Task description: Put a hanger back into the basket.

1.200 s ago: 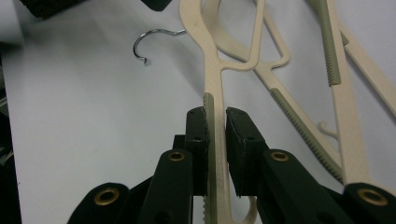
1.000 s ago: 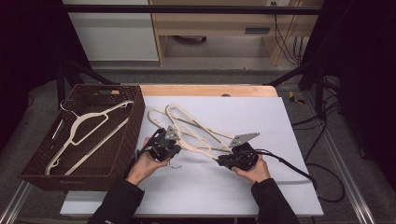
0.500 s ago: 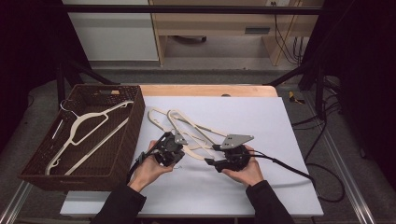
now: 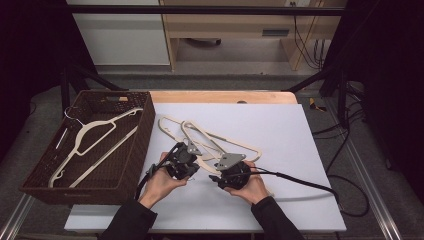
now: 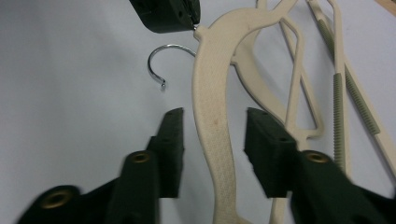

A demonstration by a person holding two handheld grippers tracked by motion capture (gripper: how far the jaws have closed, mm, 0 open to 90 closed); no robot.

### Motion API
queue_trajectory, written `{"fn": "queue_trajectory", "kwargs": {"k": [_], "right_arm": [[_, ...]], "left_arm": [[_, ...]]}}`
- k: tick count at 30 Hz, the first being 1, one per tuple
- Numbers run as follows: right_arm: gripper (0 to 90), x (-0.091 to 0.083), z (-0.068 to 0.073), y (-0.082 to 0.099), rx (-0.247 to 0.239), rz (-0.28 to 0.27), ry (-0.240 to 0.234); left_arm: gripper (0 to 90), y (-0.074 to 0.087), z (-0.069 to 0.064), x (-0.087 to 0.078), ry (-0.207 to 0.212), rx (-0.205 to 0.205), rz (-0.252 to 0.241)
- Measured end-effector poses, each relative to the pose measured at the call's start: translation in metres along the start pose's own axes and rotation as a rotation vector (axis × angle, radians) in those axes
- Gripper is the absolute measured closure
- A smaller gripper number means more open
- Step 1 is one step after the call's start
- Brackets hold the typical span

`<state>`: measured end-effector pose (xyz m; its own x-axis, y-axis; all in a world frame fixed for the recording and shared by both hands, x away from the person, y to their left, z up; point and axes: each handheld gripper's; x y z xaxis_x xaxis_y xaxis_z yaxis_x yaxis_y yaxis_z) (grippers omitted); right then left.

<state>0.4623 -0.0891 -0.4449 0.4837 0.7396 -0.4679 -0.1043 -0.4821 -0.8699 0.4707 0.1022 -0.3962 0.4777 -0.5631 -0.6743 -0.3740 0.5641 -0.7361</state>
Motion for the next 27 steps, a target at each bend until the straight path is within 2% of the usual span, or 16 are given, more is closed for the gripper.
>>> {"fn": "queue_trajectory", "kwargs": {"k": [4, 5, 6, 7, 8, 9, 10, 11, 13, 19, 20, 21, 22, 23, 26, 27], "right_arm": [[74.9, 0.0, 0.001, 0.001, -0.021, 0.002, -0.009], [76.4, -0.001, 0.001, 0.001, -0.05, 0.001, -0.008], [76.4, -0.001, 0.001, 0.001, -0.05, 0.001, -0.008], [77.9, -0.003, 0.002, 0.001, -0.056, 0.0, -0.009], [77.9, -0.003, 0.002, 0.001, -0.056, 0.0, -0.009], [78.3, -0.003, 0.002, 0.001, -0.075, -0.005, 0.002], [78.5, -0.005, 0.001, 0.001, -0.083, -0.003, 0.002], [78.7, -0.006, 0.001, 0.0, -0.083, 0.0, 0.005], [79.2, -0.011, -0.002, -0.002, -0.101, -0.011, 0.004], [80.6, -0.026, -0.007, -0.01, -0.125, -0.024, 0.016], [81.0, -0.029, -0.009, -0.012, -0.128, -0.026, 0.019], [81.8, -0.032, -0.01, -0.014, -0.131, -0.037, 0.027], [81.8, -0.032, -0.01, -0.014, -0.131, -0.037, 0.027], [83.8, -0.039, -0.014, -0.018, -0.133, -0.044, 0.032], [87.0, -0.05, -0.02, -0.024, -0.137, -0.07, 0.041], [86.7, -0.054, -0.022, -0.026, -0.113, -0.078, 0.026]], "left_arm": [[87.0, 0.0, 0.002, -0.001, -0.001, 0.001, -0.007], [86.2, 0.0, 0.002, -0.003, 0.002, -0.015, -0.04], [85.0, 0.0, 0.002, -0.003, 0.002, -0.015, -0.04], [80.8, -0.001, 0.004, -0.006, 0.01, -0.016, -0.064], [80.8, -0.001, 0.004, -0.009, 0.021, -0.035, -0.097], [73.9, -0.003, 0.006, -0.014, 0.03, -0.047, -0.133], [66.2, -0.004, 0.006, -0.019, 0.031, -0.034, -0.155], [63.0, -0.005, 0.007, -0.025, 0.025, -0.038, -0.201], [46.6, -0.006, 0.01, -0.041, 0.005, -0.038, -0.304], [27.1, -0.004, 0.022, -0.08, -0.01, -0.056, -0.484], [25.0, -0.004, 0.022, -0.08, -0.01, -0.056, -0.484], [22.9, -0.002, 0.025, -0.091, -0.008, -0.064, -0.514], [21.6, -0.002, 0.025, -0.091, -0.008, -0.064, -0.514], [20.7, 0.002, 0.029, -0.1, -0.02, -0.055, -0.534], [19.0, 0.008, 0.033, -0.107, -0.033, -0.046, -0.54], [18.8, 0.01, 0.034, -0.108, -0.033, -0.044, -0.536]]}}
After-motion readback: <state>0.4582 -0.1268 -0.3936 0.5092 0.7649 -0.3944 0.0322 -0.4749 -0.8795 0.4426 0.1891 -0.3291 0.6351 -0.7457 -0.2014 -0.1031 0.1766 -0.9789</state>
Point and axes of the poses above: each handheld gripper's, and its own axes: x roughly forward along the jaws, y roughly out of its underside, z roughly to its left, and after that the axes turned 14 degrees about -z, right-handed
